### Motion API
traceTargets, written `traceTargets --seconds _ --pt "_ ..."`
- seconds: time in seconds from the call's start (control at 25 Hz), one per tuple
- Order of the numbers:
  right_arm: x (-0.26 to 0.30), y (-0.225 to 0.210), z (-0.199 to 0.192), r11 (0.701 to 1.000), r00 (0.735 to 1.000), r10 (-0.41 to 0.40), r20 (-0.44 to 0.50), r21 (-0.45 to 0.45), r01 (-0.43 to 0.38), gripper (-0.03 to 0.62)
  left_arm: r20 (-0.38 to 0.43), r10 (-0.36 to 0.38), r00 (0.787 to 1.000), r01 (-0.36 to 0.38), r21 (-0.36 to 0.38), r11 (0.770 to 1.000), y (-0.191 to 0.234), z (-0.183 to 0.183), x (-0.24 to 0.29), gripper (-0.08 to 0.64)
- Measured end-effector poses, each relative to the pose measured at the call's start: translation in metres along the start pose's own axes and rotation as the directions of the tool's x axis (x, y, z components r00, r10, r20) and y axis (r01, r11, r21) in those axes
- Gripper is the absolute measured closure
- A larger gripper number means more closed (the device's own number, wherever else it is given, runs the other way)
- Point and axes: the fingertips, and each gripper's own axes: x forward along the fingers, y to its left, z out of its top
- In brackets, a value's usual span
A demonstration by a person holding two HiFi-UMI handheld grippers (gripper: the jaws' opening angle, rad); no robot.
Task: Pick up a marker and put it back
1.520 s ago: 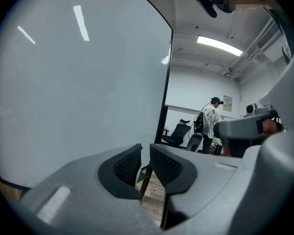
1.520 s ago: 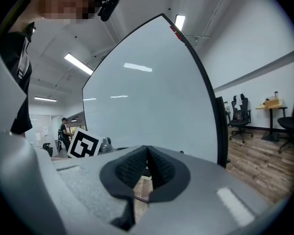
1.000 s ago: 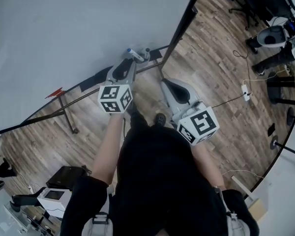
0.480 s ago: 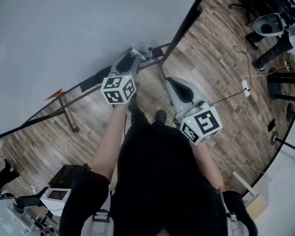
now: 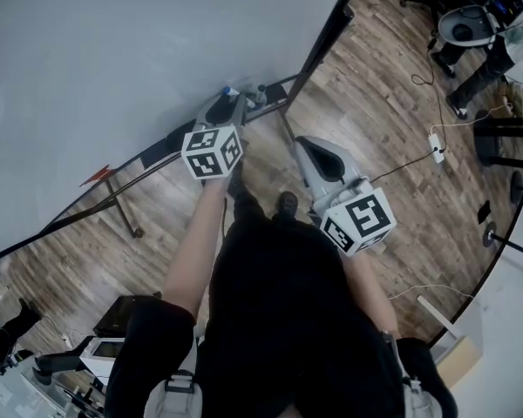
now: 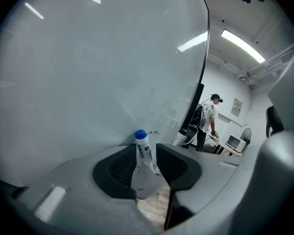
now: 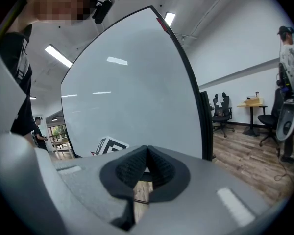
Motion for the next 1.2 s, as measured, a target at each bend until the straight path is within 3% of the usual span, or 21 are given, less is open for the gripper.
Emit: traceTargets --seconds 0.44,1.2 --pt "-0.003 -0.002 0.000 1.000 1.000 -0.020 0.004 0.006 0.020 0.592 -0.009 0.022 1.000 -0.022 0.002 1.000 0.003 -0.002 -0.002 0.469" --pt "-0.012 0.001 0.006 1.000 0.999 0.006 0.034 0.000 -0.006 0.592 0.051 0.015 0.999 -0.016 0.020 1.000 -0.008 0.017 -0.023 0.483"
